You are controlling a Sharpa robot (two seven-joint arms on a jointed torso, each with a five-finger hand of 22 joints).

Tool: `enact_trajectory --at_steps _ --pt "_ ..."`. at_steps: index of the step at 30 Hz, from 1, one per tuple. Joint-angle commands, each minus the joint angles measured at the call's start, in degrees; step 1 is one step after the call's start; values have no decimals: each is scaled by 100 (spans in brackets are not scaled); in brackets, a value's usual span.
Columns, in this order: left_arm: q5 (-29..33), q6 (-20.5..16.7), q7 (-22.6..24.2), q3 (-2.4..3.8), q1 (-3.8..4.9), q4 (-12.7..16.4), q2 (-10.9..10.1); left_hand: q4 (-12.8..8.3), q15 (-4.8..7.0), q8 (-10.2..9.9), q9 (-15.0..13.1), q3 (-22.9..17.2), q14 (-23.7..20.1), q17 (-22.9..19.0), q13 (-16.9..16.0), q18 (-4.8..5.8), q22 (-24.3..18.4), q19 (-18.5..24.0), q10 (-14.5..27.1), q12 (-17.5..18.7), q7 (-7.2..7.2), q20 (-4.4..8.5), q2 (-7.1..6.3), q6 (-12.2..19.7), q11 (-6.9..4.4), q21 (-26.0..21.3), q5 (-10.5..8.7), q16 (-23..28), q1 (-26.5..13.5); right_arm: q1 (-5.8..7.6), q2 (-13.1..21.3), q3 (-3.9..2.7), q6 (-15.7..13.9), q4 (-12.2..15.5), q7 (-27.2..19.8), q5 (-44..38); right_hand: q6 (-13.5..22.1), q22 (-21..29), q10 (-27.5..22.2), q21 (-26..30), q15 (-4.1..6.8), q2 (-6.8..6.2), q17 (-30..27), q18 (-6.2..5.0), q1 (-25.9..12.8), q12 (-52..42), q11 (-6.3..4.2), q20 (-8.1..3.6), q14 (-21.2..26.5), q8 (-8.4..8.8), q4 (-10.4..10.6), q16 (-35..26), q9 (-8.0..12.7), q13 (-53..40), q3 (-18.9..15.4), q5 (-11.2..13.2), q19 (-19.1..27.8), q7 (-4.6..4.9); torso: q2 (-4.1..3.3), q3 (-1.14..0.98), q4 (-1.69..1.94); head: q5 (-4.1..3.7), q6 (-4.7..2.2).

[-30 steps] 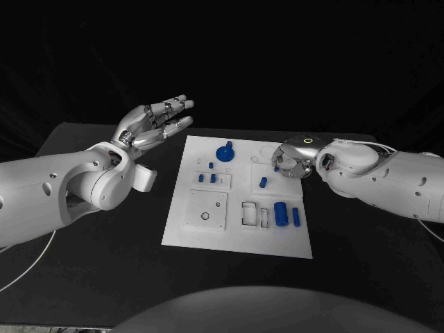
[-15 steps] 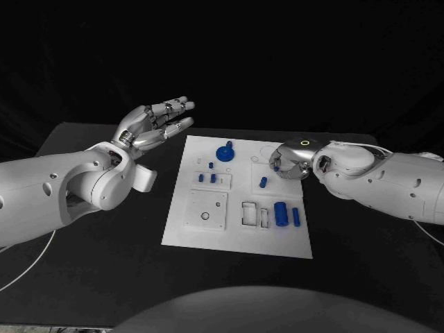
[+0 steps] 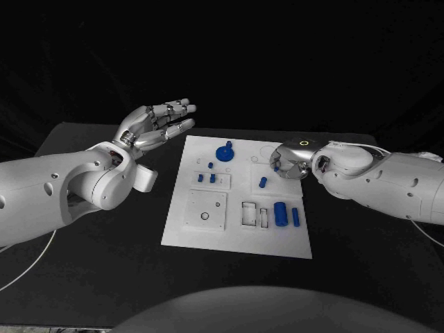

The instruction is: Assemble the parts on the task board

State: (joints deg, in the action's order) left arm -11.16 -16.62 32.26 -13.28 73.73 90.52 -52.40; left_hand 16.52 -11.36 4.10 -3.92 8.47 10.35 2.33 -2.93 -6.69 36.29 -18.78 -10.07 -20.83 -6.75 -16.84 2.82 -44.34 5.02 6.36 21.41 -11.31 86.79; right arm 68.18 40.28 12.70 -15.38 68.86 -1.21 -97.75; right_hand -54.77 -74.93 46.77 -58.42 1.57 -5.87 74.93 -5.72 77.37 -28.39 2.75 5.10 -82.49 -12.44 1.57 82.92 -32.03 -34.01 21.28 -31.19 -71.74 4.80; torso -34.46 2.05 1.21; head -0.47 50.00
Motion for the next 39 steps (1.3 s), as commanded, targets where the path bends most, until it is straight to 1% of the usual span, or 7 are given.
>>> enact_trajectory --at_steps 1,6,16,19,23,33,39 --pt "-71 48 6 5 2 2 16 -2 0 22 -9 49 68 10 -7 37 -14 -64 -42 -46 -15 8 -12 -55 16 38 39 -40 73 -29 -12 8 47 -24 -100 30 -53 -679 105 -21 0 59 199 -63 32 -18 9 -23 18 -42 -40 -33 -55 25 8 -36 10 11 -3 2 4 3 0" --pt "-87 26 2 6 2 -3 20 -3 -12 27 -10 67 143 19 -13 32 -35 -119 -85 -113 -28 10 3 -76 31 61 49 -101 110 -48 -44 8 -41 -73 -175 89 -153 -679 454 -49 -4 104 156 -59 20 26 -8 -17 22 -121 -83 -55 -196 133 -17 141 6 35 0 2 3 5 0" --pt "-97 11 -9 5 1 -31 29 -4 -37 27 -7 93 233 27 -22 21 -64 -192 -156 -211 -47 13 26 -80 59 93 54 -172 153 -58 -73 6 -165 -112 -213 204 -272 -670 694 -22 8 152 -51 -69 106 109 -34 -25 122 -188 -166 -181 -314 239 -5 196 34 40 -2 4 -1 16 0" --pt "-98 13 -8 5 1 -41 30 -5 -39 21 -4 98 237 26 -22 20 -68 -198 -163 -219 -48 13 24 -58 61 95 54 -174 158 -59 -68 6 -197 -105 -215 230 -291 -671 731 -26 3 156 -76 -68 113 126 -40 -27 130 -197 -173 -196 -332 259 -6 203 34 42 -2 2 -5 30 0" --pt "-101 46 -38 5 1 -52 27 -16 -35 22 -4 100 243 25 -23 20 -82 -211 -180 -241 -69 13 28 -69 80 99 58 -178 197 -59 -53 6 -256 -95 -205 272 -301 -671 781 -30 0 160 -99 -68 132 147 -36 -30 133 -197 -187 -210 -346 285 1 204 32 53 -5 7 -5 8 0" --pt "-126 120 -123 5 1 -71 31 -18 -13 39 -9 111 242 22 -25 21 -112 -229 -215 -287 -115 13 33 -94 129 103 56 -175 258 -51 -20 3 -458 -27 -246 371 -346 -697 927 -143 -36 159 -69 -45 178 215 -23 -17 84 -188 -216 -189 -371 371 26 216 -41 88 -4 6 -13 21 0" --pt "-130 139 -160 4 1 -74 27 -16 -9 42 -10 115 243 22 -25 22 -115 -231 -220 -292 -122 13 33 -98 136 103 54 -177 261 4 33 1 -496 68 -255 379 -352 -698 934 -151 -29 152 -75 -46 178 238 -20 -17 79 -184 -217 -191 -374 390 27 214 -49 87 -3 8 -16 -9 0"
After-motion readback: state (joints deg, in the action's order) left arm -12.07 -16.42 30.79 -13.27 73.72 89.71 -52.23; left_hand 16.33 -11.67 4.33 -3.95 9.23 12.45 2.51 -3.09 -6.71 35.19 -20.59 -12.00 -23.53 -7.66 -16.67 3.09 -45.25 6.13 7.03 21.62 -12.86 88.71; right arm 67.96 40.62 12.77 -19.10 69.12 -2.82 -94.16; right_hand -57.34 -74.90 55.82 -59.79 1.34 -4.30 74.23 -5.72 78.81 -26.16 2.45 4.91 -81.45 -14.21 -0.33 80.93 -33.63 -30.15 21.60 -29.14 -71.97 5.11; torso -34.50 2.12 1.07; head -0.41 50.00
